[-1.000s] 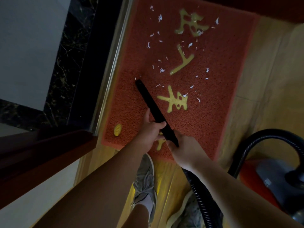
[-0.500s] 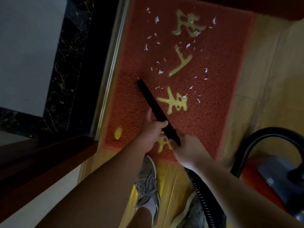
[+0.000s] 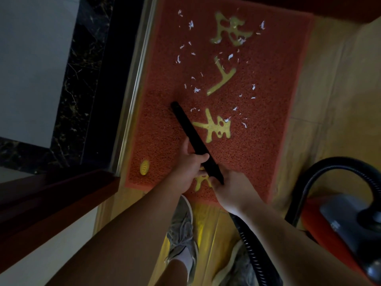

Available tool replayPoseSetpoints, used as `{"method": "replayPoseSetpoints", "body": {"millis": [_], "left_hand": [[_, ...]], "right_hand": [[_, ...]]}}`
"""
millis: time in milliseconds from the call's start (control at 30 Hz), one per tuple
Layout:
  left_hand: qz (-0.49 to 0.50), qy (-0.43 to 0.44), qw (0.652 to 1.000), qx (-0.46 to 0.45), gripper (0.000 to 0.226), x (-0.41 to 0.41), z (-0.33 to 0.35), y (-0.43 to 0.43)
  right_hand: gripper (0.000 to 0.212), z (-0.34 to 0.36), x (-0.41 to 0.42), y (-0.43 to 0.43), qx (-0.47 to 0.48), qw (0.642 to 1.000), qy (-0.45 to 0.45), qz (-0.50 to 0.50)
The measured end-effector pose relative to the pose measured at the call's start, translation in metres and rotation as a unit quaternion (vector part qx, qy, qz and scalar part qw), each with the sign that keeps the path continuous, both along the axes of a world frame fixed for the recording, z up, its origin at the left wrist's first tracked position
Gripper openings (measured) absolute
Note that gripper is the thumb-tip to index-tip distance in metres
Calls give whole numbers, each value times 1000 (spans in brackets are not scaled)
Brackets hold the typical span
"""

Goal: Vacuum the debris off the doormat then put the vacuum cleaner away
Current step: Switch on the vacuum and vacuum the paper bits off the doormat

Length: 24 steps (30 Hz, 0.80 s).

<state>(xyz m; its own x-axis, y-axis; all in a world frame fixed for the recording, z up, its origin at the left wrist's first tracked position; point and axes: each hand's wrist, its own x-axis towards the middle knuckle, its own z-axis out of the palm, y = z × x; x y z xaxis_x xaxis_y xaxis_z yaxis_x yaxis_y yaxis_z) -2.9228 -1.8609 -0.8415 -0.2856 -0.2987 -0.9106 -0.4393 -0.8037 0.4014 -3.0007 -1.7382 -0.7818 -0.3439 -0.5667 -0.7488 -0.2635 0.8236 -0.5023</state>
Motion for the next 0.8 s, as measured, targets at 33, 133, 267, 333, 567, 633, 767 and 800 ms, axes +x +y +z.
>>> {"method": "replayPoseSetpoints", "body": {"millis": [33,133,267,333,567,633,767,800], "left_hand": [[-1,-1,1000,0,87,-1,0,2],[-12,-6,1000,-1,85,-5,4,12],[-35,-11,999,-5,87,-10,7,28],[-32,-13,999,-4,89,-13,7,33],[-29,-20,999,4,90,-20,9,43],[-33,-20,999,3,89,-22,12,46],[-44,-23,999,7,87,-27,15,53],[-45,-24,999,7,87,-29,16,55]], "right_hand": [[21,1,-1,3,1,1000,1,2],[22,4,-4,12,4,1000,6,5],[19,8,-7,27,9,1000,0,-9],[22,9,-9,32,16,1000,-1,-5],[22,11,-13,44,13,1000,-4,-12],[21,11,-14,47,9,1000,-7,-17],[17,13,-17,56,6,1000,4,-20],[16,12,-18,58,7,1000,8,-19]]}}
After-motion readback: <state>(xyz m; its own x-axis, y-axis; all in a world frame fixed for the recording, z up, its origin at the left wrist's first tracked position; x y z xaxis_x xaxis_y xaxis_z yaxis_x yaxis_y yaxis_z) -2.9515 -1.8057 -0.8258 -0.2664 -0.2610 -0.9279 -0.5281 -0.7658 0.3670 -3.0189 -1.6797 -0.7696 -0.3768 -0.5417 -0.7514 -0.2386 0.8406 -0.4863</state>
